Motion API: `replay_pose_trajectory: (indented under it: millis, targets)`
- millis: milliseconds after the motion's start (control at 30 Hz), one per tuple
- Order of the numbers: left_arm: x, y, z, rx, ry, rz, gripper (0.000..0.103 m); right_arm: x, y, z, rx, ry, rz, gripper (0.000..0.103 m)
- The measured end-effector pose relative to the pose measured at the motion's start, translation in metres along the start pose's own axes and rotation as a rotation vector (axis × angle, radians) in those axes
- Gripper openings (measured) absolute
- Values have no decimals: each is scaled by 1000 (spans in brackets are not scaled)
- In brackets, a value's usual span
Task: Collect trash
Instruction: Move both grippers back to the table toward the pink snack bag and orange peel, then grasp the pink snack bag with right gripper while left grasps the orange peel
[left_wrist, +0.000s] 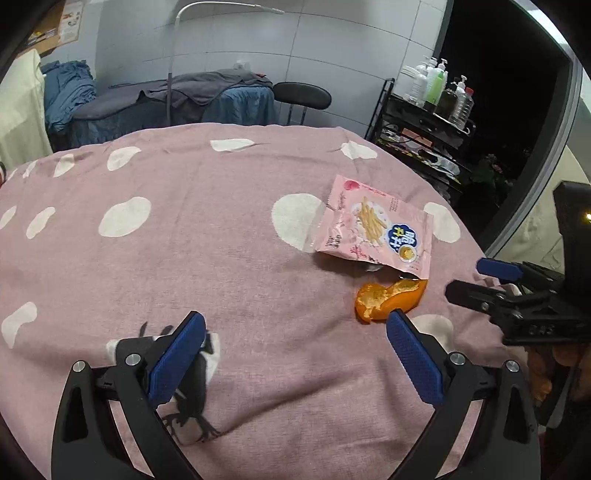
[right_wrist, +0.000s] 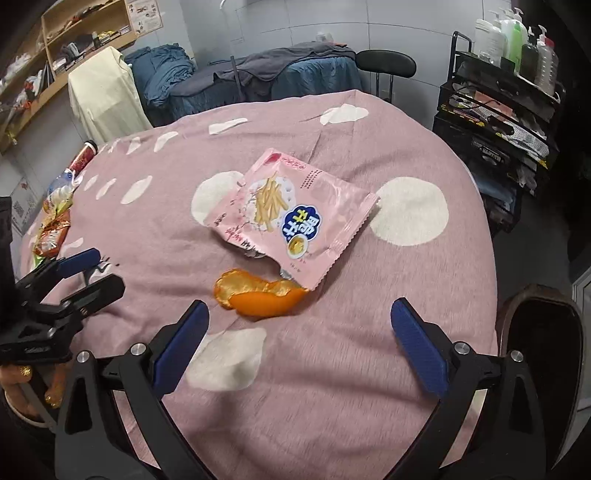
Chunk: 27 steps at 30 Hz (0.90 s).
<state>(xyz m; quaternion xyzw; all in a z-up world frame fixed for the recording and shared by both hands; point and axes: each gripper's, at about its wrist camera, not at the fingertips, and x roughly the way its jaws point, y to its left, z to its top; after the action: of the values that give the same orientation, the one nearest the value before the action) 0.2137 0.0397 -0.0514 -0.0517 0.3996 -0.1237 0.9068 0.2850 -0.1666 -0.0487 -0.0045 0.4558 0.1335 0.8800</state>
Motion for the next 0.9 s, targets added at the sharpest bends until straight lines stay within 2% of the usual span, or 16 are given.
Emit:
replay_pose_trajectory:
  millis: [100,200,233,367,400,433,533,633,667,733,800,867,900]
  targets:
    - [11,-12,1,42,40,-42,96,14,-24,15,93,19,46,95]
    - [20,-23,2,84,66,-70,96,26,-44,32,173,20,145,84]
    - [23,-26,3,93,78,-80,96,30,-47,37,183,27,152,79]
    - [35,-35,6,132,122,-103,95,36,-49,47,213,15,161,75]
    - [38,-38,7,146,132,-103,95,35,-50,48,221,6,165,70]
    - [41,-41,8,162,142,-100,95,38,-51,50,240,7,208,60]
    - [53,-49,11,204,185,-117,94,55,-56,51,289,39,262,52]
    - [68,-58,14,230,238,-142,93,60,-50,54,270,27,239,41]
    - [73,-60,14,237,257,-146,91,61,-48,54,264,32,246,37]
    - [84,-65,16,253,291,-144,84,66,-48,54,269,50,285,16]
    - [93,-70,17,272,316,-137,76,63,-49,53,272,35,286,12]
    - [99,-74,15,293,338,-116,58,57,-48,53,270,4,288,8]
    - [101,-78,14,313,343,-105,56,51,-49,52,269,-13,288,7]
